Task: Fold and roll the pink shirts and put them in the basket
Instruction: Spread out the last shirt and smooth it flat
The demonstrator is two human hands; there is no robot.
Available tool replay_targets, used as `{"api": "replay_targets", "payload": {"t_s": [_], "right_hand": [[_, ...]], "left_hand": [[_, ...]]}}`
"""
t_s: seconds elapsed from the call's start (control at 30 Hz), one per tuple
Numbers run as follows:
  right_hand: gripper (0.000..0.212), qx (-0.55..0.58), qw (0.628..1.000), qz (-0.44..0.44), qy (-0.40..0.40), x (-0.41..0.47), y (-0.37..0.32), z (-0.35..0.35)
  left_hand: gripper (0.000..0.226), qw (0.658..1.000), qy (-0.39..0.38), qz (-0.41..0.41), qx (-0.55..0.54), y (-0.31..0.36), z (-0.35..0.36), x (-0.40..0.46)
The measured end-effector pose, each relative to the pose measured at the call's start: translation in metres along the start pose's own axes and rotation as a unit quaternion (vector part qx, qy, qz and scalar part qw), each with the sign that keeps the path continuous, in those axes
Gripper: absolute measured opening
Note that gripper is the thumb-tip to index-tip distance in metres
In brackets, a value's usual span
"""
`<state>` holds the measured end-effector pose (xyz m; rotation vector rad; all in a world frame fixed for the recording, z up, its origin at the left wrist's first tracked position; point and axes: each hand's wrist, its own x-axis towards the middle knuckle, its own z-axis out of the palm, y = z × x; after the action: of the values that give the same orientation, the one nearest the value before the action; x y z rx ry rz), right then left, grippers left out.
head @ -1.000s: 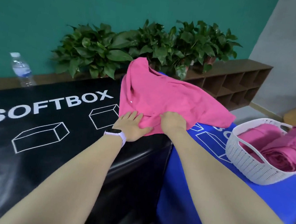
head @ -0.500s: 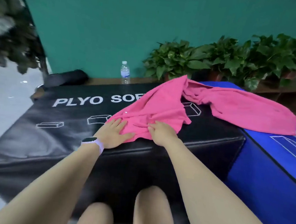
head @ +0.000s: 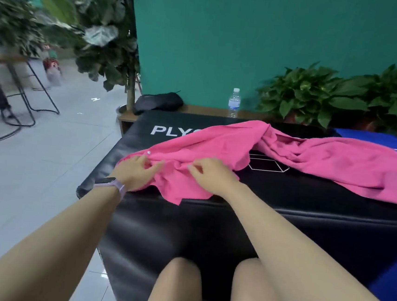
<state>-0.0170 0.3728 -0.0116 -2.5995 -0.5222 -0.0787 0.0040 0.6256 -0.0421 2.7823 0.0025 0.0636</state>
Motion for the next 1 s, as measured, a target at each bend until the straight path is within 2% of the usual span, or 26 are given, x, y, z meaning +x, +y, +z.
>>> {"api": "replay_targets", "payload": {"t_s": [0.07,0.13,0.2,0.27,0.3,0.37,0.5,0.57,0.63,0.73,0.87,0.93,1.0], "right_hand": [[0.023,-0.105,0.989,-0.035,0.098,0.012,0.008,-0.003],[0.033,-0.178,0.975,-0.029,0.134,0.026,0.018,-0.005],[0.051,-0.206,0.973,0.027,0.096,0.037,0.032,-0.004],[0.061,-0.181,0.981,0.070,0.019,0.041,0.046,0.003],[0.064,-0.163,0.983,0.076,-0.023,0.040,0.052,0.010],[0.063,-0.144,0.986,0.061,-0.055,0.032,0.059,0.028],[0.056,-0.100,0.995,0.007,-0.023,0.016,0.067,0.033],[0.054,-0.078,0.997,-0.013,-0.017,0.001,0.068,0.028],[0.050,-0.071,0.997,-0.030,0.012,-0.019,0.067,0.024],[0.049,-0.092,0.995,-0.032,0.024,-0.053,0.059,0.016],[0.058,-0.074,0.997,0.015,0.029,-0.072,0.050,-0.003],[0.058,-0.058,0.991,0.046,0.111,-0.058,0.047,-0.017],[0.039,-0.061,0.968,0.084,0.227,-0.033,0.055,-0.030]], "left_hand": [[0.086,0.999,0.014,-0.016,0.026,0.015,-0.002,0.010],[0.065,0.994,0.102,-0.025,0.032,0.033,-0.001,0.018],[0.040,0.976,0.216,-0.012,0.000,0.046,-0.001,0.025],[0.022,0.963,0.270,0.018,-0.011,0.058,0.001,0.037],[0.018,0.961,0.274,0.032,0.000,0.065,0.002,0.044],[0.028,0.963,0.259,0.070,0.007,0.083,0.007,0.060],[0.066,0.967,0.098,0.226,-0.071,0.137,0.025,0.090],[0.069,0.958,0.023,0.270,-0.094,0.160,0.038,0.098],[0.059,0.955,-0.011,0.273,-0.113,0.169,0.052,0.104],[0.024,0.965,0.047,0.240,-0.096,0.161,0.073,0.102],[0.030,0.969,0.099,0.186,-0.128,0.149,0.084,0.082],[0.029,0.975,0.122,0.161,-0.093,0.147,0.083,0.067],[0.024,0.980,0.148,0.122,-0.062,0.142,0.083,0.051]]}}
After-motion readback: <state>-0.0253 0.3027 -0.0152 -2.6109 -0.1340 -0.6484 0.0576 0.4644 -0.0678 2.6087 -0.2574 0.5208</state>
